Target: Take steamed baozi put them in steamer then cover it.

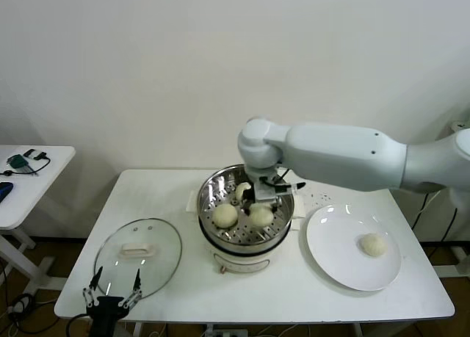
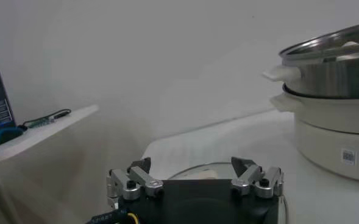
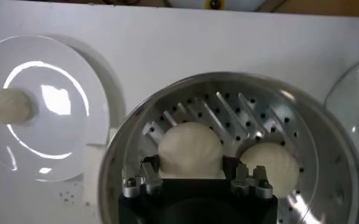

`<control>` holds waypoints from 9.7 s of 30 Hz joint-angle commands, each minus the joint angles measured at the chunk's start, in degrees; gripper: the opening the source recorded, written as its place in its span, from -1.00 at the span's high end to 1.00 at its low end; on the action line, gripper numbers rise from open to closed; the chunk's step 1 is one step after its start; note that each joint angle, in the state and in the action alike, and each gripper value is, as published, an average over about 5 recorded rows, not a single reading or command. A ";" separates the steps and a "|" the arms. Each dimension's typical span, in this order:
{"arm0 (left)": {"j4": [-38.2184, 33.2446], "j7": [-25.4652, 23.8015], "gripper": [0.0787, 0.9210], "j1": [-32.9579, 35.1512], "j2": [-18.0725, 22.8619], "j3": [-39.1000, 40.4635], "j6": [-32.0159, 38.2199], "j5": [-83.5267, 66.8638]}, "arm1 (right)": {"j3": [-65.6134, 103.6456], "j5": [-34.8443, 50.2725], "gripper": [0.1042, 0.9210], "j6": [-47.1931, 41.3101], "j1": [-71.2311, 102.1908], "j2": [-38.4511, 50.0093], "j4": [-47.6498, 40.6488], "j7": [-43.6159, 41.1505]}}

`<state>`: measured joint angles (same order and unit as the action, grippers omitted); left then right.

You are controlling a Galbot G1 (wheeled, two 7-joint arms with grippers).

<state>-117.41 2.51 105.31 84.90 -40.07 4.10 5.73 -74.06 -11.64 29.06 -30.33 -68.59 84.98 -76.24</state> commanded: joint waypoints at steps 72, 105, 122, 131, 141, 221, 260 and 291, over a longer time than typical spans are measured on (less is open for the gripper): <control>0.11 0.03 -0.77 1.14 0.37 -1.59 0.00 0.07 | 26.13 6.89 -0.76 -43.16 34.37 32.10 -25.51 13.68; -1.10 -0.01 -0.77 1.15 0.33 0.05 -0.01 0.79 | 8.60 22.95 -0.34 -44.66 7.94 31.55 -21.82 13.10; -3.62 -0.03 -0.77 1.47 -0.10 4.33 0.30 2.97 | -12.86 52.47 -0.34 -55.47 -20.02 13.19 -12.83 19.64; -3.99 0.17 -0.77 2.29 -1.13 3.33 1.09 1.51 | -15.14 57.90 -0.34 -59.57 -17.94 7.02 -8.60 25.10; -3.78 0.19 -0.77 2.17 -1.43 2.38 1.13 0.27 | -19.77 57.47 -0.34 -60.04 -13.83 2.41 -8.48 26.66; -1.81 -0.27 -0.77 -6.89 -0.81 0.15 -6.87 72.62 | 106.51 49.26 -0.76 -18.48 102.05 14.27 12.93 66.38; 29.17 7.56 -0.77 -29.65 -0.97 0.99 -5.98 84.16 | 113.03 43.68 -0.76 -21.53 109.15 9.83 13.69 66.19; 15.69 5.28 0.70 -23.59 -5.06 1.74 -8.28 73.28 | 112.92 38.39 -0.76 -18.36 106.88 8.26 8.83 64.09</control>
<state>-91.29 8.68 77.85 81.33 -38.53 -2.28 83.24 38.78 27.36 10.39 76.90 -60.25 94.68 -12.06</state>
